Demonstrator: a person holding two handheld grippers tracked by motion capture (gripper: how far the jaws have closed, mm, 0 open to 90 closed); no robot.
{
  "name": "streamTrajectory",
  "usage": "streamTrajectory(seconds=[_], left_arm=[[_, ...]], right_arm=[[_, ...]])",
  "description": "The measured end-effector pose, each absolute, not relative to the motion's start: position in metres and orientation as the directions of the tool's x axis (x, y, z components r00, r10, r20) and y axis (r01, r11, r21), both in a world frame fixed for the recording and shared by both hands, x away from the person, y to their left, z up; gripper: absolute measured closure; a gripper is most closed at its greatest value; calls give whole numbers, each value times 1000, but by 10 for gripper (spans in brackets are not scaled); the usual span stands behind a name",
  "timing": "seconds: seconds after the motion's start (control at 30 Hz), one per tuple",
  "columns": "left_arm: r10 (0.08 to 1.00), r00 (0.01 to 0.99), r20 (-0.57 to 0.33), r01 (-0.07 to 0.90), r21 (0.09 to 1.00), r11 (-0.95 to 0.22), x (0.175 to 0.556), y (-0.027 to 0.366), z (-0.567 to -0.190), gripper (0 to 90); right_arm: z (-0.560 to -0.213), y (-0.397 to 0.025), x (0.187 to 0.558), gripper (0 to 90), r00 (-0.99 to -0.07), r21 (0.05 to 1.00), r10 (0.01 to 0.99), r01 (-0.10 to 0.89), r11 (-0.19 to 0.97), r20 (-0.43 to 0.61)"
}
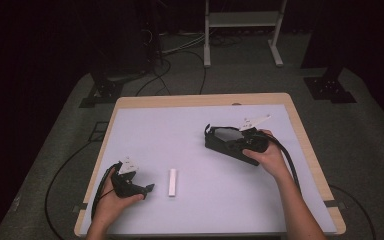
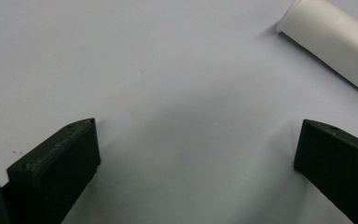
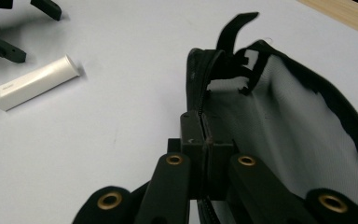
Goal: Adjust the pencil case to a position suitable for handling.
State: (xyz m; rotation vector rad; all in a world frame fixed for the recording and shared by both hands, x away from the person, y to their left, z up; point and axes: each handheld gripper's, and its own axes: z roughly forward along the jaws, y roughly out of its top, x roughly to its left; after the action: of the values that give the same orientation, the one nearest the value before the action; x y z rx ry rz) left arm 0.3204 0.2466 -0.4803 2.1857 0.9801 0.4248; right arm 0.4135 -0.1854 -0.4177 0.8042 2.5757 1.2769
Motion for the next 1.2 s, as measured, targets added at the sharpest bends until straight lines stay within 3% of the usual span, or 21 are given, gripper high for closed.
streamTrajectory(seconds=[0.47, 1.2], left_arm=[[752, 659, 10, 525, 710, -469, 320, 246, -480, 0], [751, 660, 12, 524, 709, -472, 320, 246, -480, 0]], right_arm=[[-402, -183, 392, 880, -864, 789, 498, 354, 503, 71], [-402, -143, 342, 880, -951, 776, 301, 240, 583, 67]])
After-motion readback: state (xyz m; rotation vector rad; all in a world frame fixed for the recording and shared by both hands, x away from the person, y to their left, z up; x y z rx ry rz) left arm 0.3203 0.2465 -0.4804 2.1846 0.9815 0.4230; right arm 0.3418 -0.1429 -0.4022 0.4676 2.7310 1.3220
